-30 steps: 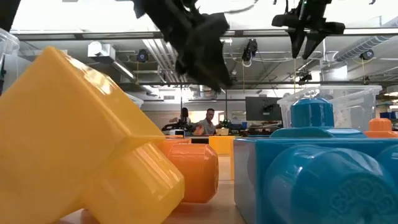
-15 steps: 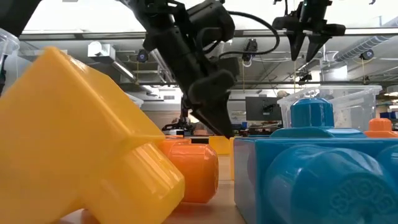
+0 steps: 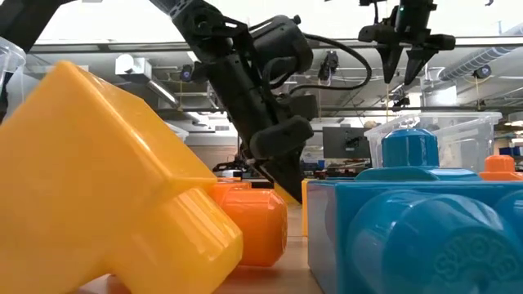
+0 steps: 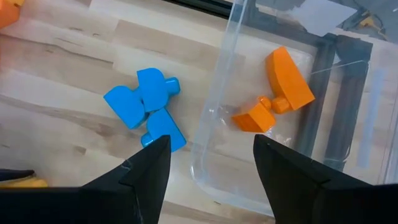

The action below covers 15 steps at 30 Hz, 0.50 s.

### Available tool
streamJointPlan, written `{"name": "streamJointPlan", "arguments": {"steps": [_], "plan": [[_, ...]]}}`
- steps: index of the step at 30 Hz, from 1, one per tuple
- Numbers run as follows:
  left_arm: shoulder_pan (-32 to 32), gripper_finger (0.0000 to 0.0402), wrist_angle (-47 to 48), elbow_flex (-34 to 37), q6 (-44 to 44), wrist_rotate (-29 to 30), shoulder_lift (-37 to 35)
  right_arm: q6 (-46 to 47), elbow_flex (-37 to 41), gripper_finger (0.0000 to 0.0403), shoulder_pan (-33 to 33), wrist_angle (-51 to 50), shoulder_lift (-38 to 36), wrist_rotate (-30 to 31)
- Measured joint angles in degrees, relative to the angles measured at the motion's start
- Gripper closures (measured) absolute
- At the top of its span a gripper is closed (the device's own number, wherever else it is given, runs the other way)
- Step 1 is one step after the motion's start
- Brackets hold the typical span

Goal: Sort blocks
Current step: Put the center yellow game piece into the top left transparent bin

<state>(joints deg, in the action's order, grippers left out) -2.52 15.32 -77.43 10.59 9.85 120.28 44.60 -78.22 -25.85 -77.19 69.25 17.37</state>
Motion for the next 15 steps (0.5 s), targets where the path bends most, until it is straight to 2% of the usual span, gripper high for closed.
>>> {"name": "streamJointPlan", "arguments": {"steps": [4, 10, 15], "plan": [[0.0, 0.0214, -0.3, -0.1, 0.9, -0.7, 0.4, 0.0, 0.0, 0.0183, 0.0, 0.0, 0.3, 0.0], [0.0, 0.0296, -0.1, -0.4, 0.5, -1.0, 0.3, 0.6, 0.0, 0.0182, 0.1, 0.0, 0.3, -0.1], [0.0, 0.0299, 2.6, -1.8, 0.3, -1.0, 0.1, 0.5, 0.0, 0.0187, 0.1, 0.0, 0.3, -0.1]]}}
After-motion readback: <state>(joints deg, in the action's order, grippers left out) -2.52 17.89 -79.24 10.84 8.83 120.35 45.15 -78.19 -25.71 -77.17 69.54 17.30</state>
